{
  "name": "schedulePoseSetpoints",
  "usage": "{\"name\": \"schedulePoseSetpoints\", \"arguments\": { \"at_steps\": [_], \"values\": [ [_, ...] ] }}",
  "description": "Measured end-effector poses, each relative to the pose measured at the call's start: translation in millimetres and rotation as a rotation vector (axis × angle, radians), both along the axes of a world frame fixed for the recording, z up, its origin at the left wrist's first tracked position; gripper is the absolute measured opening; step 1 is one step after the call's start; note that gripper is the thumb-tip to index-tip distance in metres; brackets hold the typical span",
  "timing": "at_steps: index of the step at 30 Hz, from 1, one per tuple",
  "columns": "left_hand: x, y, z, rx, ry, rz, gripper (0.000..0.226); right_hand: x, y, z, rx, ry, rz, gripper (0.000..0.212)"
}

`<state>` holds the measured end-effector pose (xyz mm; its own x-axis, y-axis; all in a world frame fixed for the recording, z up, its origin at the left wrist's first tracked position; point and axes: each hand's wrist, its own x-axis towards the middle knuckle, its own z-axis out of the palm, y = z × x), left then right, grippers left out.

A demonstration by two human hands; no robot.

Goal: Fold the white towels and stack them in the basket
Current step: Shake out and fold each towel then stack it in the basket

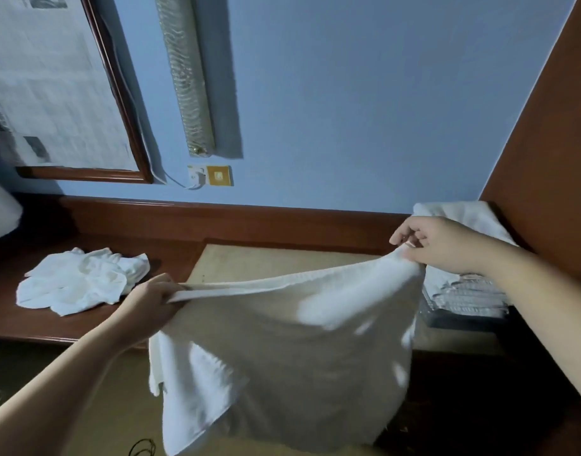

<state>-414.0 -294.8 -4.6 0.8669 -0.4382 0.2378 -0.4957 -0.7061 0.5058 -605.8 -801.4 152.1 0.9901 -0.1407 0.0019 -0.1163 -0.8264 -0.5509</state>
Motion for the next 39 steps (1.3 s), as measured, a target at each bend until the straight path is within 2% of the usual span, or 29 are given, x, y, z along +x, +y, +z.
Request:
{"name": "schedulePoseSetpoints", "arguments": {
  "at_steps": [3,5,7,10,12,16,19,22,25,28,29,31,32,35,37,39],
  "values": [
    [19.1,8.0,11.9,0.049,-0.053,0.000,0.021,-1.4,-1.7,6.5,-0.261,0.294,0.104,0.032],
    [23.3,8.8,13.9,0.116,-0.053,-0.039,0.021,1.4,6.5,0.1,-0.467,0.410,0.148,0.026],
    [23.2,1.3,12.7,0.141,-0.060,-0.085,0.024,5.1,20.1,-17.0,-0.690,0.393,0.162,0.014],
    [18.6,-18.7,15.0,0.133,0.014,-0.047,0.031,9.0,36.6,-41.0,-0.872,0.356,0.085,0.019],
    [13.2,-32.2,16.7,0.122,0.061,-0.014,0.032,13.5,38.8,-51.5,-0.864,0.357,0.031,0.021],
    [-1.5,-46.4,21.0,0.091,0.095,0.011,0.019,18.3,30.1,-71.7,-0.762,0.402,0.041,0.026],
    [-9.6,-42.7,20.0,0.164,0.045,-0.070,0.021,9.8,22.6,-78.4,-0.789,0.347,0.041,0.029],
    [-8.8,-29.2,11.6,0.218,-0.028,-0.135,0.020,-2.0,13.4,-78.0,-0.764,0.296,0.077,0.043],
    [-4.7,-12.8,-8.0,0.297,-0.050,-0.125,0.026,-9.6,12.1,-79.7,-0.825,0.293,0.168,0.043],
    [-6.5,-0.4,-29.7,0.311,-0.093,-0.160,0.034,-11.9,20.4,-80.4,-0.946,0.217,0.232,0.013],
    [-10.6,1.7,-35.0,0.308,-0.106,-0.189,0.034,-12.7,22.9,-80.5,-0.971,0.181,0.259,0.014],
    [-25.4,1.8,-41.9,0.300,-0.129,-0.255,0.021,-13.8,22.8,-77.9,-1.002,0.186,0.293,0.031],
    [-33.0,1.3,-44.5,0.314,-0.130,-0.293,0.016,-13.7,21.9,-76.0,-0.990,0.165,0.281,0.032],
    [-43.2,-0.9,-58.1,0.287,-0.136,-0.343,0.027,-9.8,19.5,-74.8,-0.953,-0.071,0.190,0.004],
    [-38.9,-2.1,-72.1,0.241,-0.116,-0.284,0.038,-6.8,19.0,-73.5,-0.960,-0.274,0.149,0.013],
    [-33.2,-2.6,-81.7,0.215,-0.081,-0.195,0.042,-2.9,21.9,-71.3,-0.943,-0.407,0.156,0.012]
  ]
}}
